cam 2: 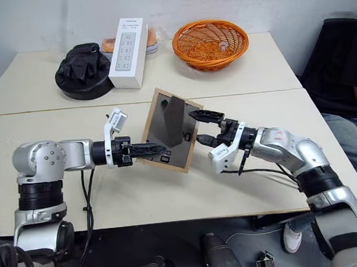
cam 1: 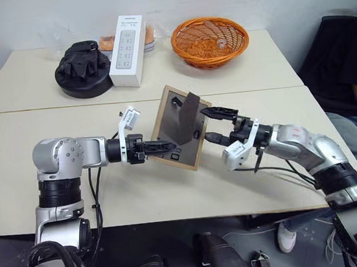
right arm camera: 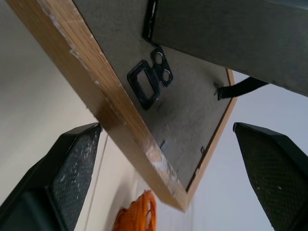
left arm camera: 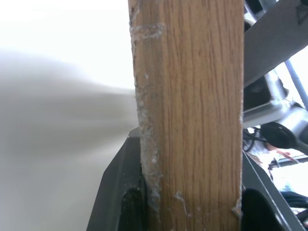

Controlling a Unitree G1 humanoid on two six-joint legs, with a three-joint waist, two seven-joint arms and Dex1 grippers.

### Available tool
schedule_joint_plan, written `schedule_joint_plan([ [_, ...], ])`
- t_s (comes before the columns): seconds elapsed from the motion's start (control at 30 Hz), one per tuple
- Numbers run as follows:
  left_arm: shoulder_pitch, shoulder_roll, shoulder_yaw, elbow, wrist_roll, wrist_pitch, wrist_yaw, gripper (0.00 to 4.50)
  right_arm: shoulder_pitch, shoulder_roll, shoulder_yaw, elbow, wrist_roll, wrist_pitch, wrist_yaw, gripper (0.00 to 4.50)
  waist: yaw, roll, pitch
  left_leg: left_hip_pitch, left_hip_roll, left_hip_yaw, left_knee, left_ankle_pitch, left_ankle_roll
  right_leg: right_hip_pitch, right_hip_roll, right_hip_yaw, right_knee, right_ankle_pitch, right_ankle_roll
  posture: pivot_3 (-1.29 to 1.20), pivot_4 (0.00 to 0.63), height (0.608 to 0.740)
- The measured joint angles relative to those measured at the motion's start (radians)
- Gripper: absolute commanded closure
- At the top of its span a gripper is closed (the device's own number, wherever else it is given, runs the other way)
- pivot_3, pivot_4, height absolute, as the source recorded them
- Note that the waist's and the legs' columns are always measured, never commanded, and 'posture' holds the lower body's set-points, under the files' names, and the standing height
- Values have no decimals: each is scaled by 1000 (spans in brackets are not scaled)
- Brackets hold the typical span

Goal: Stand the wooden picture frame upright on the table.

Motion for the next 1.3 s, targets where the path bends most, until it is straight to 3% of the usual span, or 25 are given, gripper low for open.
schedule_joint_plan([
  [0.1,-10,-3,7,1,-15,20,4,3251,-61,38,58,71,-107,8,-164,553,-4,0,0,1,0,0,0,0,-1,0,0,0,1,0,-1,0,150,740],
  [0.13,-10,-3,13,1,-20,27,5,2691,-80,47,75,95,-133,14,-209,1022,-5,0,0,1,0,0,-1,1,-1,0,0,0,1,-1,-1,0,150,740],
  [0.23,-10,4,27,1,-31,44,9,2143,-108,50,99,141,-163,13,-297,1784,-5,0,0,1,0,0,-1,1,-1,0,0,0,1,-1,-1,0,150,740],
  [0.37,-1,33,47,-5,-48,48,8,896,-130,48,122,162,-176,0,-358,3126,-8,0,0,3,0,0,-2,1,-2,1,0,0,1,-1,-1,0,150,740],
  [0.47,49,113,60,-30,-49,34,3,24,-134,43,140,198,-172,-16,-365,3199,-16,0,0,4,0,1,-3,2,-3,1,0,0,1,-1,-1,0,150,740],
  [0.67,261,328,175,-241,-53,-154,-72,0,-167,40,146,282,-46,-84,-267,3199,-34,0,0,5,0,0,-6,2,-3,1,0,0,1,-2,-3,0,150,740],
  [0.73,363,368,264,-370,-59,-246,-109,0,-169,62,147,326,156,-114,-97,3199,-36,-1,0,6,0,0,-6,2,-3,2,0,-1,0,-2,-3,0,150,740],
  [0.77,417,381,305,-437,-62,-292,-128,0,-150,90,147,317,342,-74,75,3199,-35,-1,0,7,1,0,-7,2,-3,3,0,-1,0,-2,-3,0,150,740],
  [0.83,492,384,359,-535,-74,-355,-145,0,-59,155,123,201,775,168,441,3199,-28,-2,0,10,2,-3,-6,2,-3,7,0,-3,0,-2,-3,0,150,740],
  [0.87,510,377,378,-567,-82,-381,-136,0,-6,180,109,100,996,375,622,3199,-20,-1,0,9,2,-4,-4,2,-2,7,0,-3,0,-2,-3,0,150,740],
  [0.97,516,334,410,-596,-92,-425,-76,0,25,200,64,-75,1365,892,845,3199,3,0,1,6,2,-6,0,0,0,7,-2,-5,2,-1,-2,0,150,740],
  [1.1,516,318,410,-593,-96,-450,-17,0,-3,199,-14,-187,1538,1283,911,3199,19,-1,1,5,2,-6,-2,-2,2,6,-2,-6,-2,-1,-2,0,150,740],
  [1.3,510,326,388,-584,-124,-489,-5,0,15,272,-17,-188,1556,1623,889,3199,21,-1,0,0,2,-4,-3,-1,2,1,-2,-5,-2,-1,-2,0,150,740],
])
